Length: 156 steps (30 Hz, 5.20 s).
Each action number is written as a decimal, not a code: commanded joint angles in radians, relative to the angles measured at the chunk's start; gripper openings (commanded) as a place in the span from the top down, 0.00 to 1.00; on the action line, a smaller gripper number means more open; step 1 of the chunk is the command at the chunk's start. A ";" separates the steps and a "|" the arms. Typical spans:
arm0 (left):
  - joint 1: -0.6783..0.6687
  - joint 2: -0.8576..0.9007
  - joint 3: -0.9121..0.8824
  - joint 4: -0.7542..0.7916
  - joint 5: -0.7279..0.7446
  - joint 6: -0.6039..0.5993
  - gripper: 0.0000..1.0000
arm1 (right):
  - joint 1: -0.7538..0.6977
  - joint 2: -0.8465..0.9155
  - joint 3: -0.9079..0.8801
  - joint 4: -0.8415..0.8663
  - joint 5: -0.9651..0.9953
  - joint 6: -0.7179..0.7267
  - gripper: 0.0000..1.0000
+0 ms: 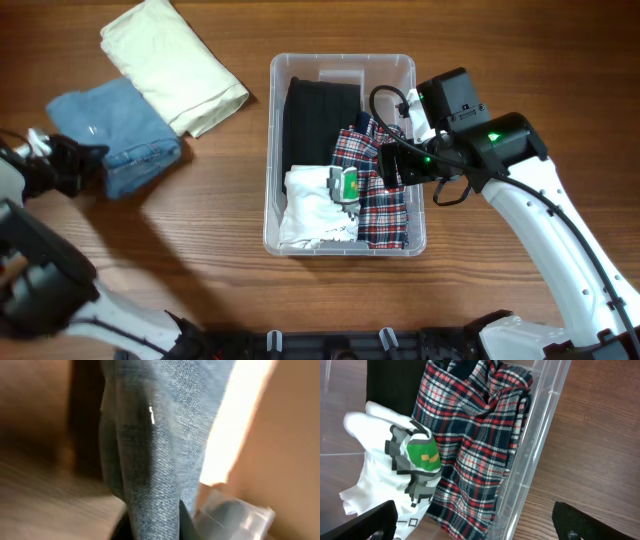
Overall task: Pack container
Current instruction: 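Grasp the blue jeans with the left gripper and place them in the bin, then grasp the cream cloth with the left gripper and lay it on top in the bin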
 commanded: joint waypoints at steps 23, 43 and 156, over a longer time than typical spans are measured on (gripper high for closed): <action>-1.368 -0.365 0.006 0.293 -0.555 -0.445 0.96 | -0.492 -0.225 0.098 -0.097 0.214 0.158 0.00; -1.226 -0.296 0.006 -0.103 -0.916 -0.560 0.00 | -0.492 -0.225 0.098 -0.093 0.195 0.154 0.00; -1.416 -0.267 0.172 0.073 -0.522 -0.273 0.96 | -0.492 -0.173 0.068 -0.126 0.101 0.052 0.00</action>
